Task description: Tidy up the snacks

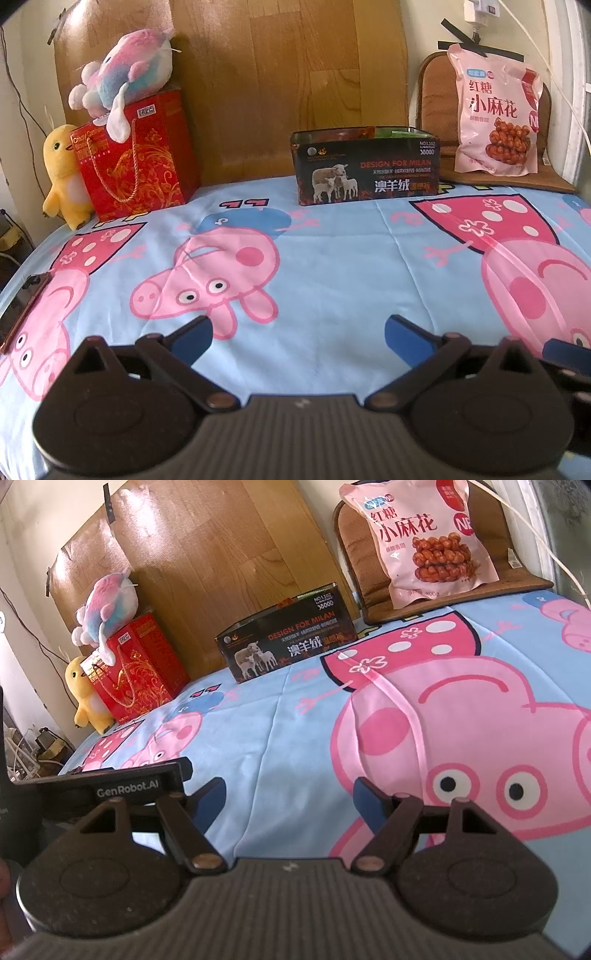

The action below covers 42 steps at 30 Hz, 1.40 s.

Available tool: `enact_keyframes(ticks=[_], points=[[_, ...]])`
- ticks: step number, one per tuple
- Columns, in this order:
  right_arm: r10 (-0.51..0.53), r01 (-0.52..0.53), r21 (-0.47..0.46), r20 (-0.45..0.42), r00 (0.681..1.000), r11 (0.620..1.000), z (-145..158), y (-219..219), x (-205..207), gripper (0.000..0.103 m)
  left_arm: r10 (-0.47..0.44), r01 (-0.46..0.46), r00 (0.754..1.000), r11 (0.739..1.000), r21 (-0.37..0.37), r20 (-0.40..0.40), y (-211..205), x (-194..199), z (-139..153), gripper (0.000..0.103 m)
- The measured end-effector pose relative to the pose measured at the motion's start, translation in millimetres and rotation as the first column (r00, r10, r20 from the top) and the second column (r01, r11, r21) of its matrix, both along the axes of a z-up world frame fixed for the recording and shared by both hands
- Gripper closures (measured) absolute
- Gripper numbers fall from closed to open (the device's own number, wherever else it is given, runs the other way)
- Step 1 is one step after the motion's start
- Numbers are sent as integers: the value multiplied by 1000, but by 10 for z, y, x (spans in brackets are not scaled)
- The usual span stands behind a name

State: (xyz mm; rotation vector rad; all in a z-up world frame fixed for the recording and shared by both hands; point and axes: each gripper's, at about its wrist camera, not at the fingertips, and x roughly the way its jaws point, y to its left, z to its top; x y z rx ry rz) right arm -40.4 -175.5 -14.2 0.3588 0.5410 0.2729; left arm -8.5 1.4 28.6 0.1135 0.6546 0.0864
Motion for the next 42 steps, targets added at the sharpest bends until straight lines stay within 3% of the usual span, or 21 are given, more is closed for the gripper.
enact_keyframes(ticks=[42], points=[[-6,6,12,-8,1000,1000,-22,-4,2,25,11,-11,1000,1000,10,-1,-11,3,-10,0]])
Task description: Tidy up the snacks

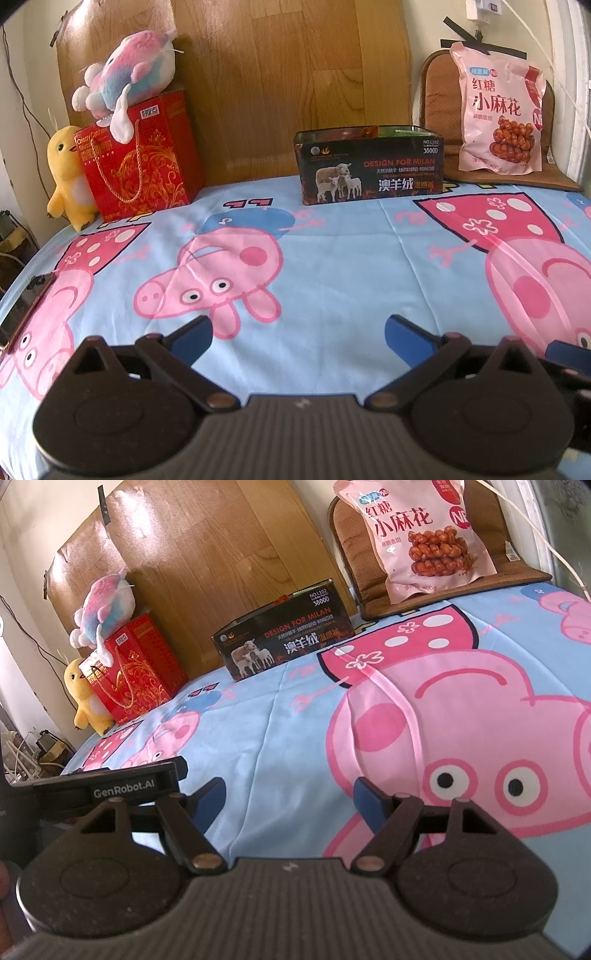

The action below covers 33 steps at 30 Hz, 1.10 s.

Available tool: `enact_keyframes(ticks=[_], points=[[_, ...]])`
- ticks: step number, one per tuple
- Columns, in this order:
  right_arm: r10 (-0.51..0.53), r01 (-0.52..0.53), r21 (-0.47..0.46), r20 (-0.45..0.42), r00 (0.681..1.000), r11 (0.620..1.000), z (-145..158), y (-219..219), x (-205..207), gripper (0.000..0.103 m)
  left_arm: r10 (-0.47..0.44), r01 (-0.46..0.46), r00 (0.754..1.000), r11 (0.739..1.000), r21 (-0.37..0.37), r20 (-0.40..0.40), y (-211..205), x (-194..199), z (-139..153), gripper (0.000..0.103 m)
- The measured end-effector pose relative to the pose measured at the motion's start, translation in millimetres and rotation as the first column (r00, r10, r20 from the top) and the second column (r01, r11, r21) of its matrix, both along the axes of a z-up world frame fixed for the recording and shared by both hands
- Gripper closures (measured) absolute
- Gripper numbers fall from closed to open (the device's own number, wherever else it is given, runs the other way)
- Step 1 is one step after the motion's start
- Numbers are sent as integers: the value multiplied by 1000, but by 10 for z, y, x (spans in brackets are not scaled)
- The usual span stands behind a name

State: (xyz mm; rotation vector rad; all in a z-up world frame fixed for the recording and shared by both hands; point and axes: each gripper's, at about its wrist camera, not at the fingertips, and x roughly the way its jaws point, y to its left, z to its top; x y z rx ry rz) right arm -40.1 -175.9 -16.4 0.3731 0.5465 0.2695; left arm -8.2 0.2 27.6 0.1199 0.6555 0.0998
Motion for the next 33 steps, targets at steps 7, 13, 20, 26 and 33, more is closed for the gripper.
enact_keyframes(ticks=[7,13,20,26,33], points=[[-1,1,1,-1,1000,1000,-3,-5,3,25,1,-1,1000,1000,-3,-7,11,4,-7,0],[-1,1,2,-1,1000,1000,-9,-2,0,25,-2,2,1000,1000,-9,-15,12,8,-10,0],[0,0,2,-1,1000,1000,-8,-2,0,25,-4,3,1000,1000,-13,-18,11,7,-3,0],[0,0,2,-1,1000,1000,-3,-11,5,25,-11,11,1000,1000,-18,-21,6,-1,5,0],[1,-1,2,-2,1000,1000,-2,-13,6,25,-53,52,998,998,-28,-16,-13,-13,17,0]])
